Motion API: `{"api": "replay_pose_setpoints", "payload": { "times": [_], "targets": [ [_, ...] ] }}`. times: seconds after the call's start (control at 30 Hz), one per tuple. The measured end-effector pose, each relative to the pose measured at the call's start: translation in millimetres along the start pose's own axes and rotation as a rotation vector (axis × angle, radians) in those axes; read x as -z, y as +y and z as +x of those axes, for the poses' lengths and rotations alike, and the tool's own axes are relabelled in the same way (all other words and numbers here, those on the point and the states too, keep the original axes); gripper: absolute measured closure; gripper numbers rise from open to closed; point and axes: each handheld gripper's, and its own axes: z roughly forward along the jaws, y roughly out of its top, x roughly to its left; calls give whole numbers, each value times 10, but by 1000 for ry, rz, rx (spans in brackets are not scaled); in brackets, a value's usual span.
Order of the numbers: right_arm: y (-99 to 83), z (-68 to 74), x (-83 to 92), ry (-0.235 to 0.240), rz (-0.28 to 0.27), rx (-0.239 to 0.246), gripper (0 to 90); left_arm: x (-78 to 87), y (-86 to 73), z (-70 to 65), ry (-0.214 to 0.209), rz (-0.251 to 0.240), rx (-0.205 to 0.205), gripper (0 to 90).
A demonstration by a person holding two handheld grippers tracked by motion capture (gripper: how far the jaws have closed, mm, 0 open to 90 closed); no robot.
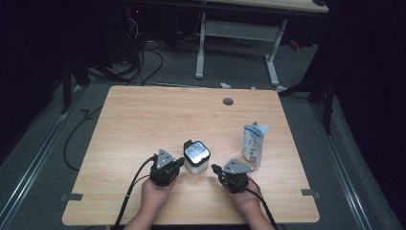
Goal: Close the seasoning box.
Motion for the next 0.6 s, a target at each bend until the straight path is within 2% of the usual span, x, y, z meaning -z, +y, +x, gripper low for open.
{"api": "replay_pose_setpoints", "payload": {
  "times": [0.2,0.43,0.6],
  "targets": [
    [-11,-28,19,-4,-1,-3,897,-74,39,4,4,-1,7,899],
    [-35,-74,32,-17,5,-21,897,-240,123,-17,-11,-11,18,899],
    [-59,-126,53,-24,6,-30,897,-316,172,-29,-16,-4,10,899]
  ]
}}
